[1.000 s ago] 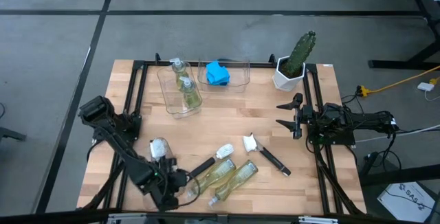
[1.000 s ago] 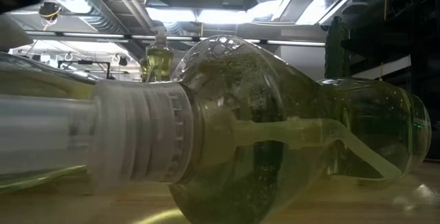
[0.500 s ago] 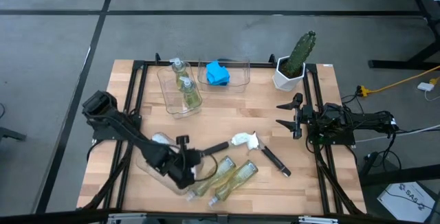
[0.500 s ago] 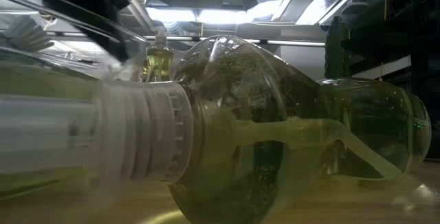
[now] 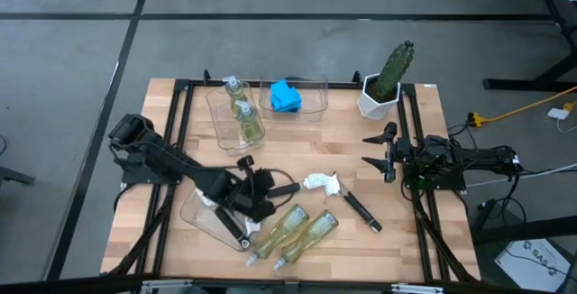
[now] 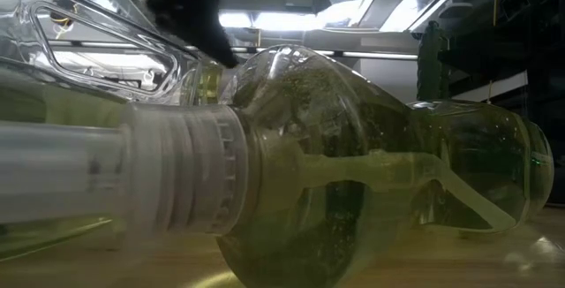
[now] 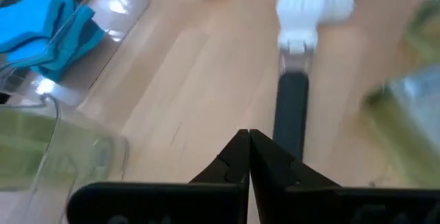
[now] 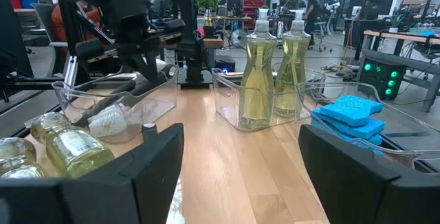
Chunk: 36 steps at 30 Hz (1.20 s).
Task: Pick & Place Kitchen Sink Supplies
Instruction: Put the dish brush into the bottom transparent bin
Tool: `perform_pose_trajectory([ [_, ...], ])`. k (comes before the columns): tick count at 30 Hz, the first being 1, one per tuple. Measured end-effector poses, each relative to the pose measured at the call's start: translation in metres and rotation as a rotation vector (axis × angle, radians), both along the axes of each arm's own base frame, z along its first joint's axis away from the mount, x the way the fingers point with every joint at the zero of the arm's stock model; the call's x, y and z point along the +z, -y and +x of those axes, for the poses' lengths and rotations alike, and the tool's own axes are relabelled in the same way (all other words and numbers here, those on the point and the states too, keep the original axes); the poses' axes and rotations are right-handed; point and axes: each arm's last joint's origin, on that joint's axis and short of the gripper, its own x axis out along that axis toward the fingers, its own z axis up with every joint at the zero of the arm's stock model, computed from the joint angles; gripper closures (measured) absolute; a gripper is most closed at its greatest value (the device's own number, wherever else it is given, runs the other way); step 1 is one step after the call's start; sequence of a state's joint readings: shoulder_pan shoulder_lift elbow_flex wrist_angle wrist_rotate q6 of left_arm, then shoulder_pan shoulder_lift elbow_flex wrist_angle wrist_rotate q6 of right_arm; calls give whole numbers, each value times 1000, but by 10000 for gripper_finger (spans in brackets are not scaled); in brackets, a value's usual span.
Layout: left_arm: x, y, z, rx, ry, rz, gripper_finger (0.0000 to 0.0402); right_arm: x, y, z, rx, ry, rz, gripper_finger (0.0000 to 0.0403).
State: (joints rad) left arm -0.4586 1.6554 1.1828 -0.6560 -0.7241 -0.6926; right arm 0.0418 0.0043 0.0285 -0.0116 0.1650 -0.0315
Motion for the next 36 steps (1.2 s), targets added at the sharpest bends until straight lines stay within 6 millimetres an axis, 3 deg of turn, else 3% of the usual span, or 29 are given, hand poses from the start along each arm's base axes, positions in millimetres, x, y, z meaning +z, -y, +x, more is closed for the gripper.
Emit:
perform_pose_trajectory([
  [7,0,-25,39,-108,106,-140,376,0,0,0,0,0,0,118],
  [12,-13,-45,68,-222,143,-107,319,0,0,0,0,0,0,118],
  [17,-32,-66,84,-220,143,-107,257,0,0,0,0,0,0,118],
  [22,-50,-81,88,-165,82,-149,213,0,0,0,0,0,0,118],
  [28,-61,-92,81,-166,-38,-308,197,0,0,0,0,0,0,118],
  [36,-64,-80,76,-199,-100,-325,196,0,0,0,0,0,0,118],
])
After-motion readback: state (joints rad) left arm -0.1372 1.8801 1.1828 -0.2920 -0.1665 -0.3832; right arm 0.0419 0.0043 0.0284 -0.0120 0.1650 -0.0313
